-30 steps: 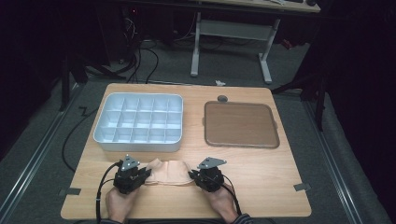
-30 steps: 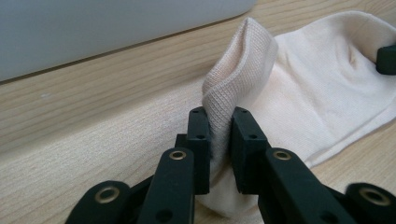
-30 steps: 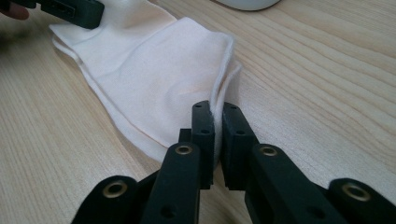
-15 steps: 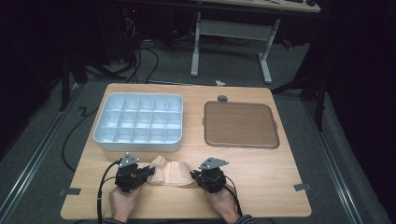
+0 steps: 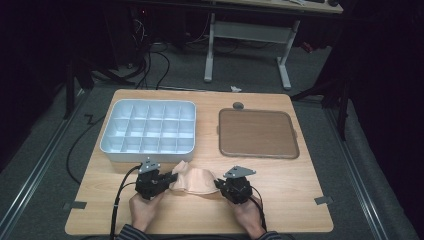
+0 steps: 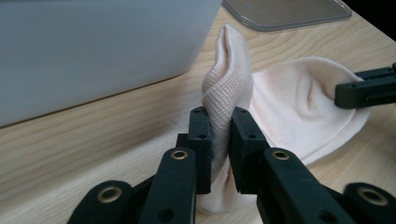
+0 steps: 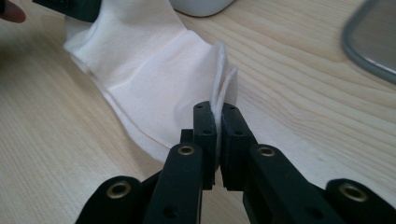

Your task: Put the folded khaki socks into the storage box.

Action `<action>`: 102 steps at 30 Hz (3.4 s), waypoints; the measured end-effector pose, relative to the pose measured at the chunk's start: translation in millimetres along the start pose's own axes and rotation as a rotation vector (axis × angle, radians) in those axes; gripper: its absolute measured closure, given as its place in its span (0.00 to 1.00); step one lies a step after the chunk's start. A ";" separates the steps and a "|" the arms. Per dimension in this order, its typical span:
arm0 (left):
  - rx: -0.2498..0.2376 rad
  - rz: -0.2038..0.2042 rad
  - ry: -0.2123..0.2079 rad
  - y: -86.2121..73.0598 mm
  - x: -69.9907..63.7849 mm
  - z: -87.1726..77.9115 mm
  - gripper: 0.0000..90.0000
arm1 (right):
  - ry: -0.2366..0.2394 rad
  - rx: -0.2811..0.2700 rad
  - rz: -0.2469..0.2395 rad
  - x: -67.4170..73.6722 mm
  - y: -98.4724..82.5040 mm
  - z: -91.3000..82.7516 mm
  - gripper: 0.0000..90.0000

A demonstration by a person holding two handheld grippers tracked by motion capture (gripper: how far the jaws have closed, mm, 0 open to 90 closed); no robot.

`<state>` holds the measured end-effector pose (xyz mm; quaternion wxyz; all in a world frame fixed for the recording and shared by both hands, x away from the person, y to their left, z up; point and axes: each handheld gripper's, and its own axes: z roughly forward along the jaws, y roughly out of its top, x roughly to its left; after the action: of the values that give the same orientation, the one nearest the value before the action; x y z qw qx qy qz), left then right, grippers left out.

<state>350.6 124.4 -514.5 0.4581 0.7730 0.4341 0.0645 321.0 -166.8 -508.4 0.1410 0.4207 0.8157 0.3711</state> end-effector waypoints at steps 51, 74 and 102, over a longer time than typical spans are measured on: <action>0.033 0.017 0.081 4.5 -4.2 24.3 0.57 | -0.103 0.000 0.070 -43.5 -25.6 -6.3 0.86; 0.108 0.063 0.094 6.9 -8.1 37.0 0.60 | -0.018 -0.115 -0.007 -3.9 -0.5 -12.0 0.86; 0.127 0.085 0.033 8.0 -9.8 41.7 0.92 | 0.041 -0.015 -0.033 24.0 5.4 42.3 0.94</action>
<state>370.2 88.4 -529.4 0.3977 0.8173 0.4114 0.0688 332.5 -125.3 -531.5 0.1335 0.3986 0.8224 0.3834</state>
